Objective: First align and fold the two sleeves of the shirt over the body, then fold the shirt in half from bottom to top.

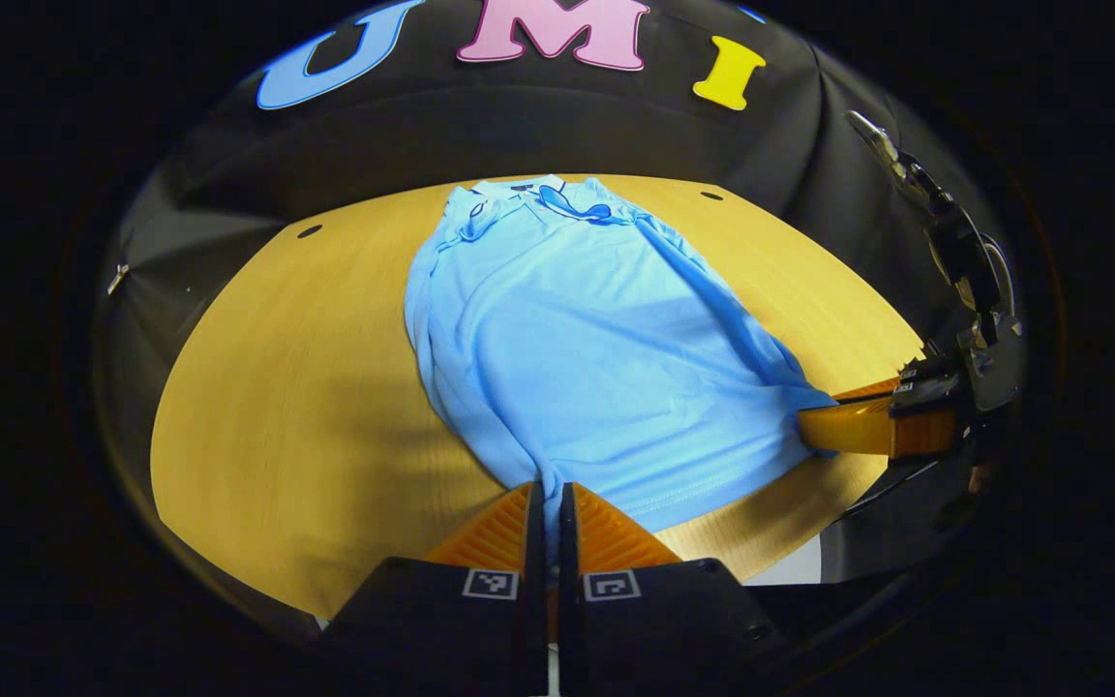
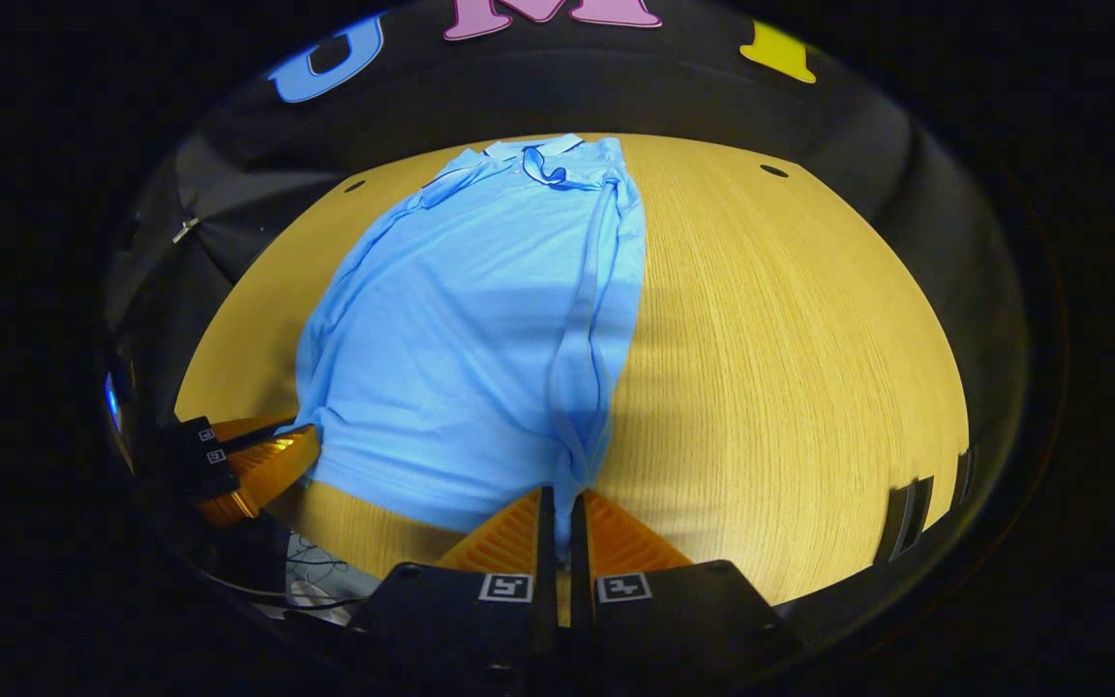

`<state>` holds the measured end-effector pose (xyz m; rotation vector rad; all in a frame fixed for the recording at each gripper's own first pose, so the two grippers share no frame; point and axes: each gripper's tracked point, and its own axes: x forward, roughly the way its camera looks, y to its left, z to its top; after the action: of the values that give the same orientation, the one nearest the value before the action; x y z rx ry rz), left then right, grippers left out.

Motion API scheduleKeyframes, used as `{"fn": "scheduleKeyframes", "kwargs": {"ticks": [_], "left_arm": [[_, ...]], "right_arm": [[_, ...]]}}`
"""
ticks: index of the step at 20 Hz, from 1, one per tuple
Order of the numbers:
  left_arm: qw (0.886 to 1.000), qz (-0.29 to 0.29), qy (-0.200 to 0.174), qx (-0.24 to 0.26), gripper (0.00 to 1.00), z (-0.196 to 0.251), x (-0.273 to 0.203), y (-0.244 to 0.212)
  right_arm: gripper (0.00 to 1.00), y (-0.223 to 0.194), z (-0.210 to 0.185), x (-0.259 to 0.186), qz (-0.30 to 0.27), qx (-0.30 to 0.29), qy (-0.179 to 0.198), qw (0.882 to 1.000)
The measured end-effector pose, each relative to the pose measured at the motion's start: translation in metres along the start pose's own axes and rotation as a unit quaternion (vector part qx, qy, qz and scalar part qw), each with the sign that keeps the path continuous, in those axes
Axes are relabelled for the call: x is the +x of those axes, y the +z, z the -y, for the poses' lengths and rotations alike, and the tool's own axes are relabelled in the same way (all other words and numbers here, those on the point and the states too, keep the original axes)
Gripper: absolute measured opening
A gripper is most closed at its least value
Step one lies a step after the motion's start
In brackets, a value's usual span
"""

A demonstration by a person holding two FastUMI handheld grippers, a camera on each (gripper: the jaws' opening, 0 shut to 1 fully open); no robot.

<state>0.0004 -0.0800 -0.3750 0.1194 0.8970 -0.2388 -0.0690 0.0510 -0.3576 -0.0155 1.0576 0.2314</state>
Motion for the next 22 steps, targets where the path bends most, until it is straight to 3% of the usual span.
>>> {"fn": "scheduleKeyframes", "kwargs": {"ticks": [5,9,17,18,19,22], "left_arm": [[1.0,-0.021,-0.004,-0.019,0.06,-0.001,0.0,0.002],[0.999,-0.014,-0.002,-0.051,0.06,0.003,-0.012,0.024],[0.998,0.052,0.022,-0.034,0.06,-0.014,-0.049,0.135],[0.997,0.063,0.021,-0.035,0.01,-0.015,-0.052,0.152],[0.997,0.07,0.021,-0.038,0.06,-0.017,-0.053,0.168],[0.995,0.09,0.027,-0.044,0.06,-0.027,-0.05,0.209]], "right_arm": [[0.05,0.004,0.0,0.003,-0.005,-0.003,0.021,1.0],[0.05,0.032,0.001,-0.013,0.014,-0.025,0.029,0.999],[0.05,0.118,-0.004,-0.036,0.054,-0.025,0.057,0.997],[0.05,0.133,-0.003,-0.038,0.063,-0.026,0.059,0.996],[0.05,0.149,-0.003,-0.039,0.071,-0.026,0.061,0.995],[0.05,0.199,-0.003,-0.041,0.096,-0.029,0.068,0.993]]}}
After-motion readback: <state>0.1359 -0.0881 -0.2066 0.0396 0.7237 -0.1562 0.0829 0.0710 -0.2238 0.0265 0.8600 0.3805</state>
